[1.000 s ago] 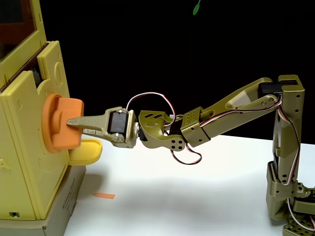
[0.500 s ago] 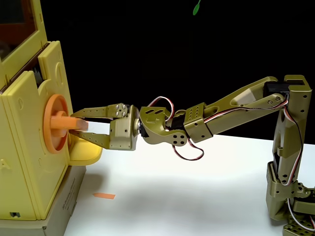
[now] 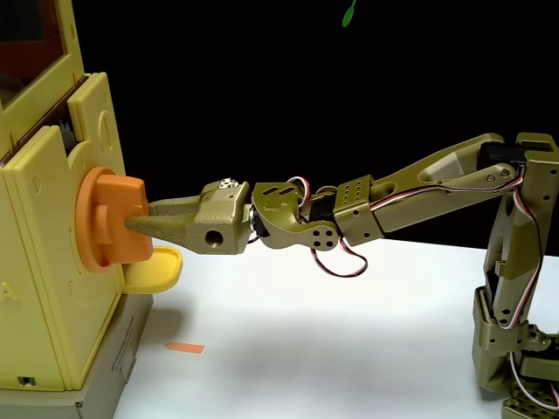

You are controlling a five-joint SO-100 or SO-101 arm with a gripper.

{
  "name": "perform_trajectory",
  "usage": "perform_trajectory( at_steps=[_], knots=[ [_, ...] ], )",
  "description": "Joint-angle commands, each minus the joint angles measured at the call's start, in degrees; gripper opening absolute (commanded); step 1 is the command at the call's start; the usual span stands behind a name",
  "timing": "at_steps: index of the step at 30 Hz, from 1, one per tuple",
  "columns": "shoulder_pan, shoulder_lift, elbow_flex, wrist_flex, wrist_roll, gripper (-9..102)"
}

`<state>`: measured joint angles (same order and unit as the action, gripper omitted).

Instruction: Turn the button of vending machine.

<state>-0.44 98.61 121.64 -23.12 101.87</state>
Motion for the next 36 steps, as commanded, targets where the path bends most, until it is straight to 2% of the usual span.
perform_trajectory(
  at_steps=[1, 11, 16, 20, 24, 29, 32, 36],
  knots=[
    [-0.53, 2.90, 0.18, 1.14, 1.85, 0],
    [-1.76, 3.25, 0.70, 2.29, -2.11, 1],
    [-3.60, 3.60, 2.64, -0.44, -2.99, 17],
    [-4.13, 6.77, 6.42, -0.18, -3.08, 17],
    [-3.87, 14.59, 13.01, 2.46, -8.09, 16],
    [-2.55, 28.48, 24.61, 5.80, -21.88, 15],
    [-1.14, 37.53, 29.53, 9.05, -36.12, 14],
    [0.53, 49.57, 34.01, 15.64, -58.01, 21]
  ],
)
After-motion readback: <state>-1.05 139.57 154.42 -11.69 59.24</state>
